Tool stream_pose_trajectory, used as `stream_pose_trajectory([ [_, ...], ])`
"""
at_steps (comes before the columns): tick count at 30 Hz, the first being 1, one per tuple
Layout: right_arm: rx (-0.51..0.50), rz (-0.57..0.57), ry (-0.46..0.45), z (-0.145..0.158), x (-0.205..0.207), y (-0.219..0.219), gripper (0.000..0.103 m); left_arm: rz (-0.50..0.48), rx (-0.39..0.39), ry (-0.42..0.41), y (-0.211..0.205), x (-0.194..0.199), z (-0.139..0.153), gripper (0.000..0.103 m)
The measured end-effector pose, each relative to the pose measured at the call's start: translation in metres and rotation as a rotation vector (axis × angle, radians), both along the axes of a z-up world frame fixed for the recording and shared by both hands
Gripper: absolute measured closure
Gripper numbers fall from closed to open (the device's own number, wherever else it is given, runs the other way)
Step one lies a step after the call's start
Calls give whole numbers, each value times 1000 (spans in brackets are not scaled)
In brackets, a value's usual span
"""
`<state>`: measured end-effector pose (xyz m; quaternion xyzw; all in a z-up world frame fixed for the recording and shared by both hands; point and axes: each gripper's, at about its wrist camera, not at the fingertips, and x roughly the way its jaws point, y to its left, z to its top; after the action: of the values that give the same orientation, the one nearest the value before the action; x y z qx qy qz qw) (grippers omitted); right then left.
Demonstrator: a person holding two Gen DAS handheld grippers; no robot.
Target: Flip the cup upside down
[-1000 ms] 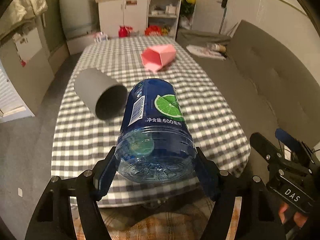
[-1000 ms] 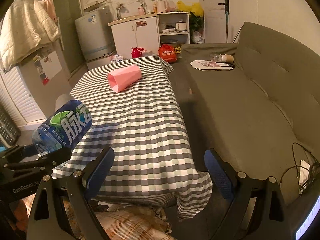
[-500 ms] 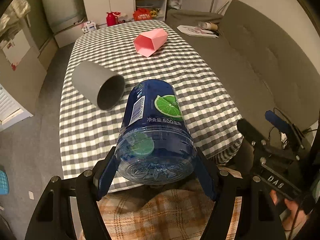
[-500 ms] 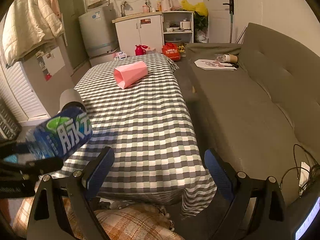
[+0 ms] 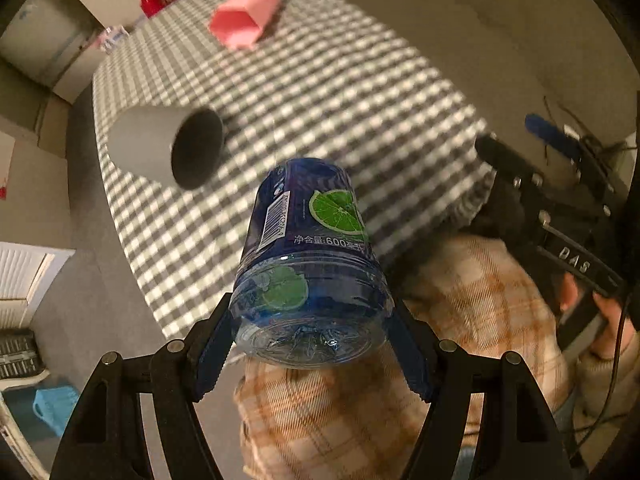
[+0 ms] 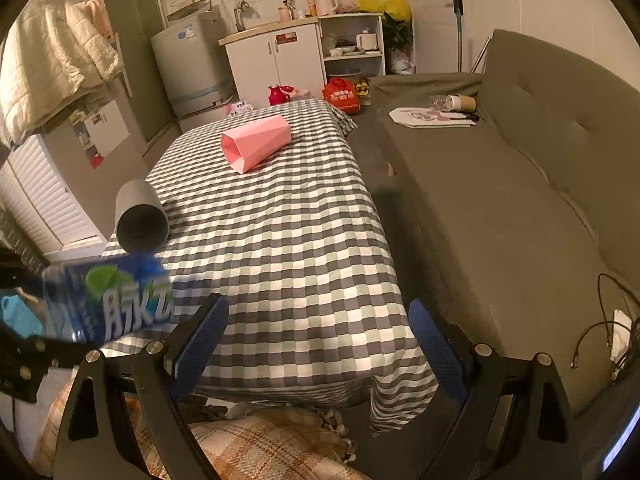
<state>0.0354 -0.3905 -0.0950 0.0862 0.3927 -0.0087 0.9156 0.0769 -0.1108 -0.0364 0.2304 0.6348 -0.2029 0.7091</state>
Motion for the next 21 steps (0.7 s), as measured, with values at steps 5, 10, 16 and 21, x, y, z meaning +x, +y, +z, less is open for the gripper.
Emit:
stream_pose_trajectory([
  [5, 15, -13, 6, -4, 3, -7, 11, -61, 74, 77, -11, 8, -7, 29],
  [10, 33, -22, 9, -8, 6, -14, 11, -114, 130, 116, -27, 21, -6, 29],
  [16, 53, -36, 15, -11, 6, -20, 11, -128, 121, 70, -42, 37, 0, 29],
  [21, 52, -49, 16, -12, 4, -27, 11, -135, 74, -36, -51, 43, 4, 29],
])
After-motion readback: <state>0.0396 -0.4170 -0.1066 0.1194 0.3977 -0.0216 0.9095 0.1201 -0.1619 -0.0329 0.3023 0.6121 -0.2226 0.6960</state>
